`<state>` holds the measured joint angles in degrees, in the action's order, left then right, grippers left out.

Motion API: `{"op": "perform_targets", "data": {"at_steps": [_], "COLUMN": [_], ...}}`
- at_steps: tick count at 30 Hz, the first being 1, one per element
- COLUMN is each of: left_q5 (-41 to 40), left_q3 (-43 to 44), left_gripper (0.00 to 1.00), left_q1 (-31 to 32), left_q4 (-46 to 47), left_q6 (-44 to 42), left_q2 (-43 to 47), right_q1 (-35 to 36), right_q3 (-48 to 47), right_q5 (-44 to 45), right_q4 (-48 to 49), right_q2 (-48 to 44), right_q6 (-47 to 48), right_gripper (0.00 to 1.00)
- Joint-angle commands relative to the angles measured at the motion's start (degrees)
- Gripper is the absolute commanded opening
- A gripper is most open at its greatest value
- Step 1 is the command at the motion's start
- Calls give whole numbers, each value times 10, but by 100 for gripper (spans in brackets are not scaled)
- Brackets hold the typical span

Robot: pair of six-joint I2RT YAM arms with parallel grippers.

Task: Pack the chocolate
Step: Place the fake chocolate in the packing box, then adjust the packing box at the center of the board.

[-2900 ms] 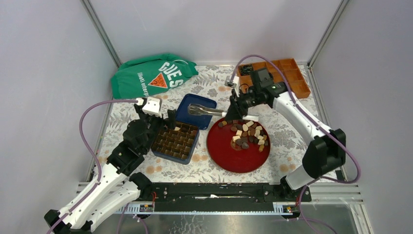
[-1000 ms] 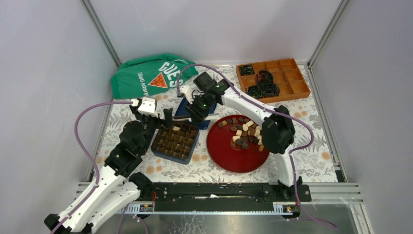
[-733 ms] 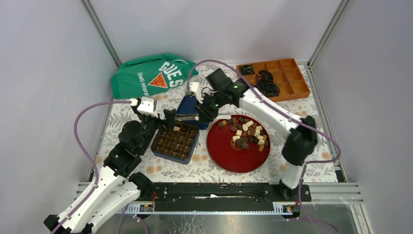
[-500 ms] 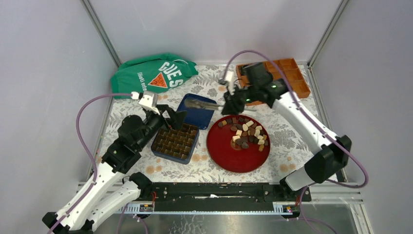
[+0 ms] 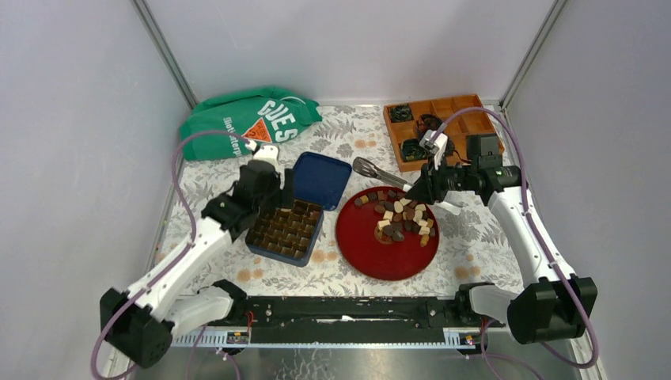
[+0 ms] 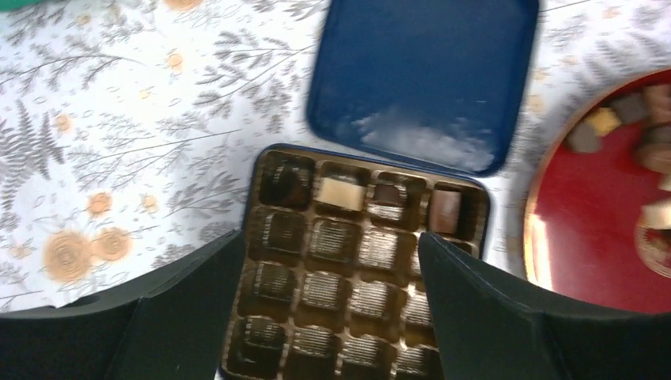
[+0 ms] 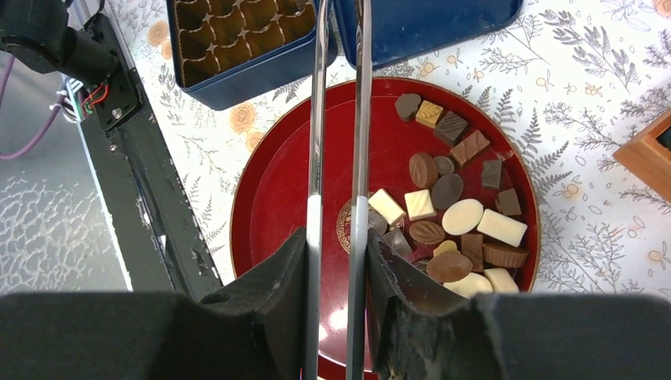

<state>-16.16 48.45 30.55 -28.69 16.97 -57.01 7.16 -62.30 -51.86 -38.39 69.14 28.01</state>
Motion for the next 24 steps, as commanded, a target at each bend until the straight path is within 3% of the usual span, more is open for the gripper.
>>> {"op": "perform_targets", "data": {"at_steps": [1, 9, 24], "left_q5": [14, 87, 213], "left_q3": [41, 29, 56], "left_gripper": [86, 84, 48], "left_q1": [-74, -139, -231], "left_q4": [-36, -2, -2], "left_q6": [-72, -76, -91], "left_q2": [-60, -134, -242], "right_q1": [-32, -64, -68], "right_q3": [32, 60, 69], "right_q5": [-69, -96, -105], "right_q4": [59, 70, 66], "right_q2": [-30, -38, -44], "right_q6": [-7, -5, 6], "right_gripper": [35, 35, 35]}}
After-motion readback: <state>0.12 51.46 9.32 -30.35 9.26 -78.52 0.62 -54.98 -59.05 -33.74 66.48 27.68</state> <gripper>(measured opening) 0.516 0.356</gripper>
